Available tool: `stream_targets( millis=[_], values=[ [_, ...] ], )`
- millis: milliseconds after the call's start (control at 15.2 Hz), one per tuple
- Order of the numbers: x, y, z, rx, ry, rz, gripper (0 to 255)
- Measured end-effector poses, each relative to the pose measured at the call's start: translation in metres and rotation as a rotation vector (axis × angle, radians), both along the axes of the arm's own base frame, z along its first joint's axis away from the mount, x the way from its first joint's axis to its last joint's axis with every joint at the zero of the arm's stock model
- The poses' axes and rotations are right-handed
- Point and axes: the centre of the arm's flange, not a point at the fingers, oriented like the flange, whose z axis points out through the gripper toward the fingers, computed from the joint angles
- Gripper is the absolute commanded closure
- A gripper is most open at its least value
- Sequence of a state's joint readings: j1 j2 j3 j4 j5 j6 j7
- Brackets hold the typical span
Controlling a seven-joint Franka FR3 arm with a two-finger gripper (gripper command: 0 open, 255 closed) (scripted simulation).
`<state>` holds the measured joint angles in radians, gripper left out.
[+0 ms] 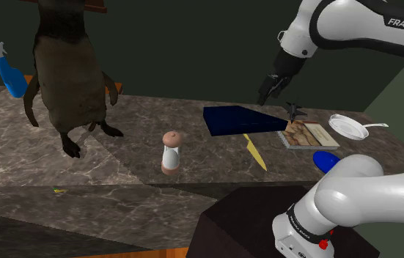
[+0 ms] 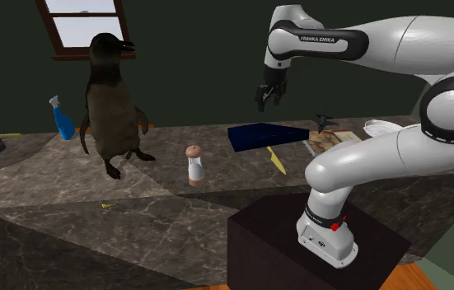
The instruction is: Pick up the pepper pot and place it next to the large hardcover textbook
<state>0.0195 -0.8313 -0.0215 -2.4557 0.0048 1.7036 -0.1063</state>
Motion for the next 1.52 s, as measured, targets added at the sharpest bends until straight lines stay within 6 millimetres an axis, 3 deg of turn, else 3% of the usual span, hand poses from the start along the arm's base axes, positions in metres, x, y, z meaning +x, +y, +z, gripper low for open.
stream_targets(
  millis=[198,858,1518],
  values=[
    [0.006,0.014,-0.005,-0.008,0.004,0.0,0],
    [0.055,0.136,-0.049,-0.075,0.031,-0.01,0],
    [0.102,0.256,-0.109,-0.143,0.06,-0.018,0]
  ],
)
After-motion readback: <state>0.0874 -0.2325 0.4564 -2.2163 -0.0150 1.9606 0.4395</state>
